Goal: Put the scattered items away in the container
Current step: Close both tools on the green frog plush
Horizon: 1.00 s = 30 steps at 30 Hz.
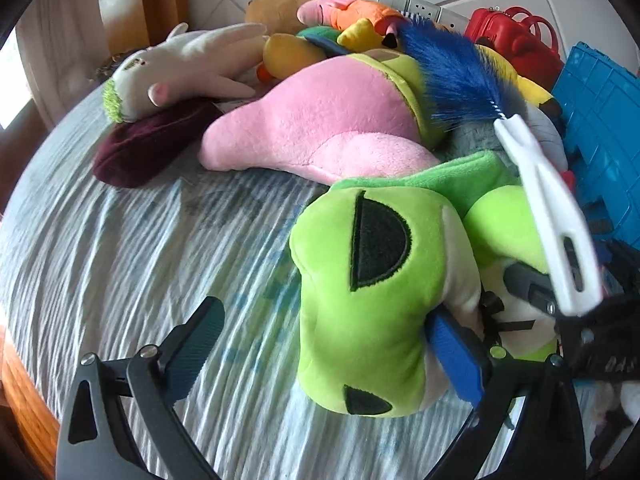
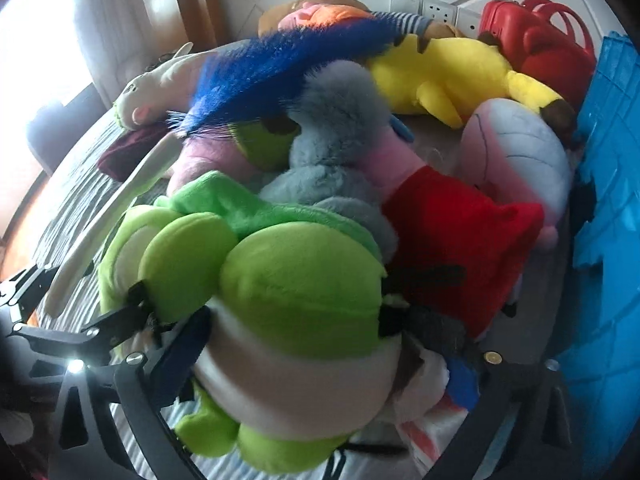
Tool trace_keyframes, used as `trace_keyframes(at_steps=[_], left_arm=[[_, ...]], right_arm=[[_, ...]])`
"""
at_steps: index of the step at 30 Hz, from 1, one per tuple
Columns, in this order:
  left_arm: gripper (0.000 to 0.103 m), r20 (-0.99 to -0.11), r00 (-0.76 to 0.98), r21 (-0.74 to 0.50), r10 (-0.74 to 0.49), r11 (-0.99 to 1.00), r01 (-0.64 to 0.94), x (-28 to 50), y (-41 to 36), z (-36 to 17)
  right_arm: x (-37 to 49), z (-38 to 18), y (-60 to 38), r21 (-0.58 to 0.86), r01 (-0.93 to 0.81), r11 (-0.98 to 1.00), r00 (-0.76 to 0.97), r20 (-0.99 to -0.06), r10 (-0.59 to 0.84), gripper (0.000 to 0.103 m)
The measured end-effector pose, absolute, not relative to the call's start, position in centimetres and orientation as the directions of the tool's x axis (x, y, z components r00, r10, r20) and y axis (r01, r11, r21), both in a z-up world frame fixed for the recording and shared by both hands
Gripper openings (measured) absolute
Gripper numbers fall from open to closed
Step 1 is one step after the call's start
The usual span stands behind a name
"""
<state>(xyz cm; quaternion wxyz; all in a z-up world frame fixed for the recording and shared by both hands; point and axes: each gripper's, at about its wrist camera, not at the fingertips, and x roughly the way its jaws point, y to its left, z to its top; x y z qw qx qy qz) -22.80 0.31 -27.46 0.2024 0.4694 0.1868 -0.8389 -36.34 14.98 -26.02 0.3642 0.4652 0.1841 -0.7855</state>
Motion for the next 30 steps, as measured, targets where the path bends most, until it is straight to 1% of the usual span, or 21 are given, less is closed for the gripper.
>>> trace_keyframes(at_steps=[3, 4, 5, 6, 7, 8, 9, 10, 13, 16, 17, 18, 19, 20, 21, 23, 25, 26, 27, 28, 30], left_arm=[[0.102, -0.856, -0.496, -0.131, -0.144, -0.868, 0.478, -23.1, 0.7, -27.6], [0.101, -0.853, -0.498, -0.114, -0.154, -0.877, 0.467, -23.3, 1.0, -27.5], [0.099, -0.848, -0.505, -0.100, -0.162, -0.886, 0.453, -23.4, 1.3, -27.5], [0.090, -0.843, -0.513, -0.094, -0.163, -0.894, 0.439, -23.4, 1.6, -27.4], [0.081, -0.841, -0.521, -0.107, -0.145, -0.900, 0.423, -23.5, 1.9, -27.2], [0.057, -0.840, -0.526, -0.112, -0.134, -0.905, 0.410, -23.4, 2.3, -26.9], [0.053, -0.839, -0.530, -0.116, -0.124, -0.911, 0.397, -23.3, 2.7, -26.6], [0.053, -0.838, -0.533, -0.119, -0.116, -0.915, 0.386, -23.2, 3.1, -26.4], [0.053, -0.836, -0.537, -0.122, -0.112, -0.917, 0.381, -23.2, 3.0, -26.7], [0.060, -0.836, -0.540, -0.144, -0.100, -0.909, 0.391, -23.2, 2.5, -26.9], [0.067, -0.834, -0.544, -0.162, -0.088, -0.905, 0.394, -23.2, 2.2, -27.1], [0.079, -0.833, -0.549, -0.181, -0.075, -0.900, 0.397, -23.1, 1.9, -27.4], [0.086, -0.831, -0.553, -0.199, -0.062, -0.895, 0.400, -23.1, 1.6, -27.6], [0.097, -0.829, -0.557, -0.217, -0.050, -0.889, 0.402, -23.1, 1.3, -27.9], [0.099, -0.826, -0.562, -0.236, -0.037, -0.883, 0.405, -23.1, 1.0, -28.1], [0.098, -0.821, -0.571, -0.272, -0.012, -0.871, 0.410, -23.0, 0.4, -28.6], [0.076, -0.814, -0.581, -0.305, 0.011, -0.860, 0.410, -23.0, -0.1, -28.9], [0.063, -0.806, -0.592, -0.309, 0.018, -0.865, 0.396, -22.9, 0.3, -28.5], [0.057, -0.801, -0.598, -0.306, 0.018, -0.871, 0.384, -22.8, 0.7, -28.1], [0.055, -0.803, -0.596, -0.283, 0.003, -0.882, 0.377, -22.5, 1.1, -27.7], [0.049, -0.807, -0.590, -0.287, 0.012, -0.882, 0.375, -21.4, 0.8, -27.1]], right_arm=[[-36.8, -26.4, 14.3, 0.021, 0.748, -0.663, -0.322, -0.862, -0.390, 0.103], [-36.7, -26.6, 14.0, 0.002, 0.749, -0.662, -0.333, -0.863, -0.379, 0.103], [-36.6, -26.7, 13.8, -0.019, 0.748, -0.664, -0.345, -0.865, -0.364, 0.103], [-36.5, -26.7, 13.8, -0.023, 0.746, -0.665, -0.347, -0.866, -0.360, 0.102], [-36.4, -26.6, 13.8, -0.024, 0.746, -0.666, -0.349, -0.866, -0.359, 0.094], [-36.0, -26.2, 14.0, -0.010, 0.752, -0.659, -0.337, -0.865, -0.371, 0.087], [-35.4, -25.6, 14.1, 0.000, 0.757, -0.653, -0.331, -0.862, -0.384, 0.079], [-35.0, -25.3, 14.2, 0.003, 0.761, -0.648, -0.328, -0.860, -0.390, 0.076], [-34.7, -25.6, 14.4, -0.009, 0.763, -0.646, -0.333, -0.862, -0.382, 0.076], [-35.2, -26.0, 13.8, -0.026, 0.757, -0.653, -0.343, -0.866, -0.363, 0.079], [-35.4, -26.1, 13.8, -0.025, 0.754, -0.657, -0.344, -0.866, -0.362, 0.081], [-35.7, -26.2, 13.7, -0.024, 0.751, -0.660, -0.345, -0.867, -0.361, 0.085], [-35.8, -26.3, 13.8, -0.025, 0.749, -0.662, -0.348, -0.865, -0.361, 0.087], [-35.9, -26.3, 13.8, -0.027, 0.748, -0.663, -0.350, -0.864, -0.361, 0.087], [-36.0, -26.4, 13.8, -0.030, 0.750, -0.661, -0.351, -0.865, -0.359, 0.089], [-36.1, -26.6, 13.7, -0.037, 0.751, -0.659, -0.354, -0.866, -0.354, 0.093], [-36.3, -26.7, 13.5, -0.049, 0.752, -0.658, -0.362, -0.864, -0.349, 0.094], [-36.2, -26.7, 13.3, -0.054, 0.753, -0.656, -0.365, -0.864, -0.347, 0.091], [-35.8, -26.4, 13.3, -0.054, 0.758, -0.650, -0.366, -0.860, -0.356, 0.080], [-35.5, -26.2, 13.3, -0.056, 0.759, -0.649, -0.367, -0.860, -0.356, 0.077], [-34.3, -25.6, 13.6, -0.041, 0.758, -0.651, -0.360, -0.859, -0.365, 0.075]])
